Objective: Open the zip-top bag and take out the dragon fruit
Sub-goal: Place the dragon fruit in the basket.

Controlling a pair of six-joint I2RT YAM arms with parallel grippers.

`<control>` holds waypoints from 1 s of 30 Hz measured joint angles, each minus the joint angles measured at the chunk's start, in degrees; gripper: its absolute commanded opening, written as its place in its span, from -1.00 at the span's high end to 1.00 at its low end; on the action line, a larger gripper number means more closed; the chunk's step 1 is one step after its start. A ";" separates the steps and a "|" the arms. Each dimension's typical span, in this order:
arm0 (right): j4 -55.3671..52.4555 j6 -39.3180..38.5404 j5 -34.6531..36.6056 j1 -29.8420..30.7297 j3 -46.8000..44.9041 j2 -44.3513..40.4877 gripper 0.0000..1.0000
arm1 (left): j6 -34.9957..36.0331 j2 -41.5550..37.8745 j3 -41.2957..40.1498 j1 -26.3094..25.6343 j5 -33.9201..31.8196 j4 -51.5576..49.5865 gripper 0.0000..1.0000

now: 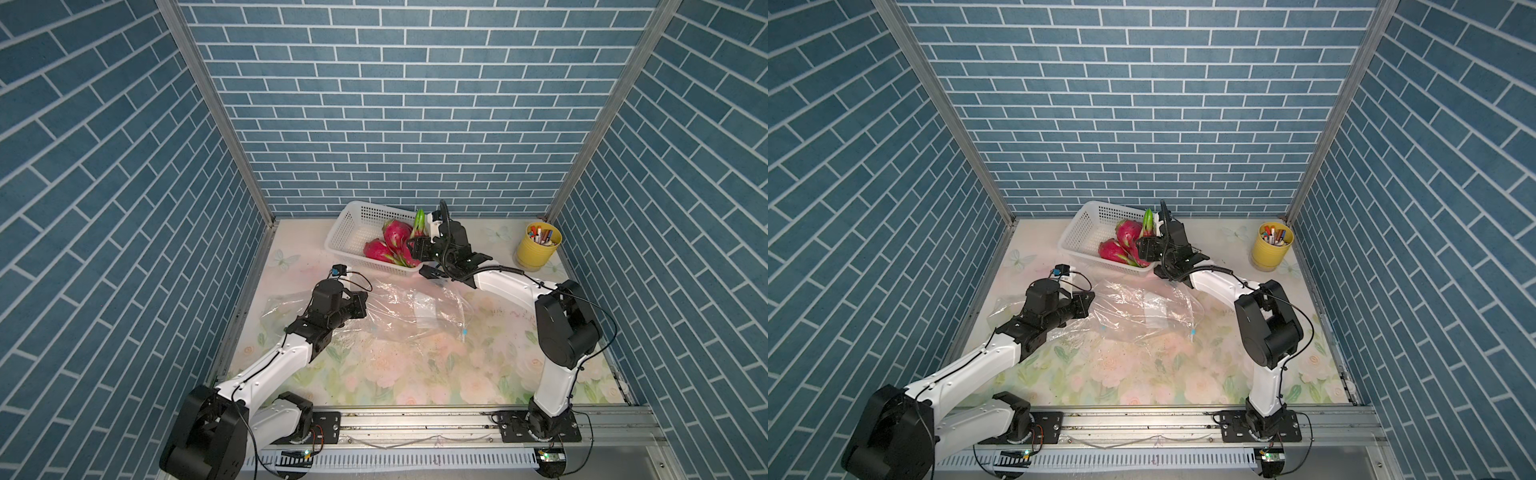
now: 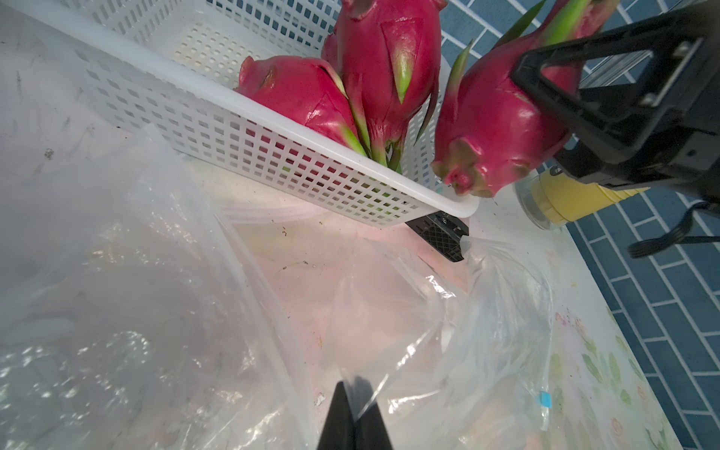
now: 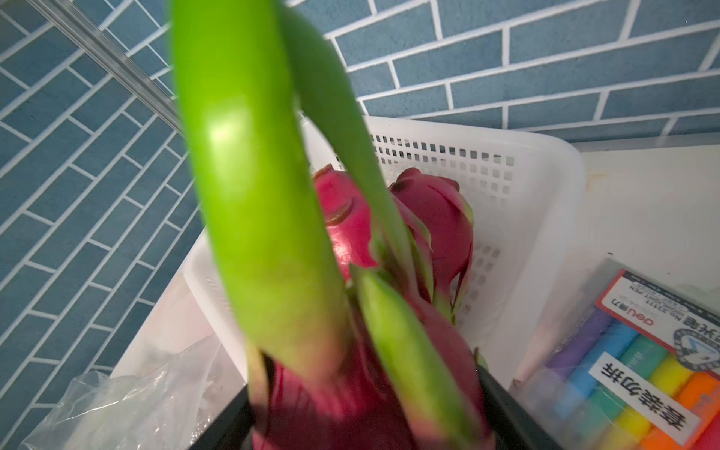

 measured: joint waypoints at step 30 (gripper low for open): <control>-8.48 -8.11 12.46 -2.10 5.40 6.47 -0.54 | 0.02 0.92 -1.73 -0.02 -0.04 1.05 0.96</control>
